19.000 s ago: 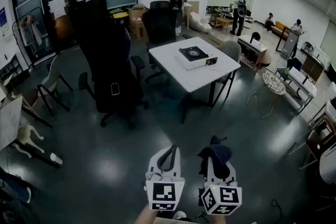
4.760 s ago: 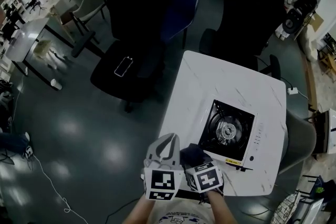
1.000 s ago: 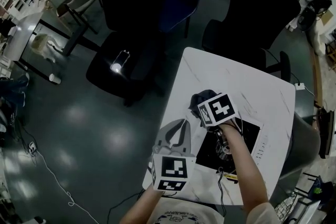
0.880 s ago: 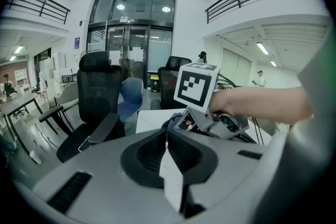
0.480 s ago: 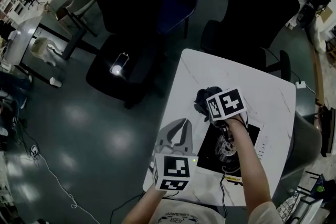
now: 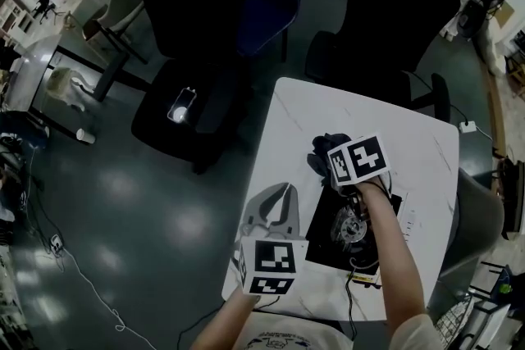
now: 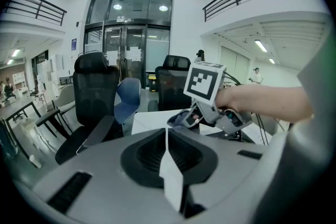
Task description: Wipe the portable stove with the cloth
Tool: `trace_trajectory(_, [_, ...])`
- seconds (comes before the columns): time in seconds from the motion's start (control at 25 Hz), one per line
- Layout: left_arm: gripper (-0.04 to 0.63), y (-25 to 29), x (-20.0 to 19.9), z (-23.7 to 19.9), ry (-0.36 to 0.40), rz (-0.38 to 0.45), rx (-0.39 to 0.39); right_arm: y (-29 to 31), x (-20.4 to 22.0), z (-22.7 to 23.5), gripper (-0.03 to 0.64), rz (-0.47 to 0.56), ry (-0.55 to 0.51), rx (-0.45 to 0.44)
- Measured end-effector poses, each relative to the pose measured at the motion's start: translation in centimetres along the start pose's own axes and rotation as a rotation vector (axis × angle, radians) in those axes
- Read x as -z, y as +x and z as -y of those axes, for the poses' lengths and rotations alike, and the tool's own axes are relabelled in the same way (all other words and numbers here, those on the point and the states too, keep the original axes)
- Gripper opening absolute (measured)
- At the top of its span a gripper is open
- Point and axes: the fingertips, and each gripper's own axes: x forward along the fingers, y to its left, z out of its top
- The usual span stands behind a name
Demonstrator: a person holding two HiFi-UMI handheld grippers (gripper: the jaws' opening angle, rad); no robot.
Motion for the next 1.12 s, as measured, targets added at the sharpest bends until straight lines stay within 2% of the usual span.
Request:
trace_trajectory(0.56, [0.022, 1.0, -1.5, 2.8, 0.048, 0.019, 0.025, -1.9, 3.4, 4.4, 0.081, 0.000, 0.067, 0.047])
trace_trajectory(1.12, [0.023, 1.6, -2.1, 6.2, 0.056, 0.011, 0.060, -3.9, 6.4, 7.9, 0.081, 0.002, 0.115, 0.073])
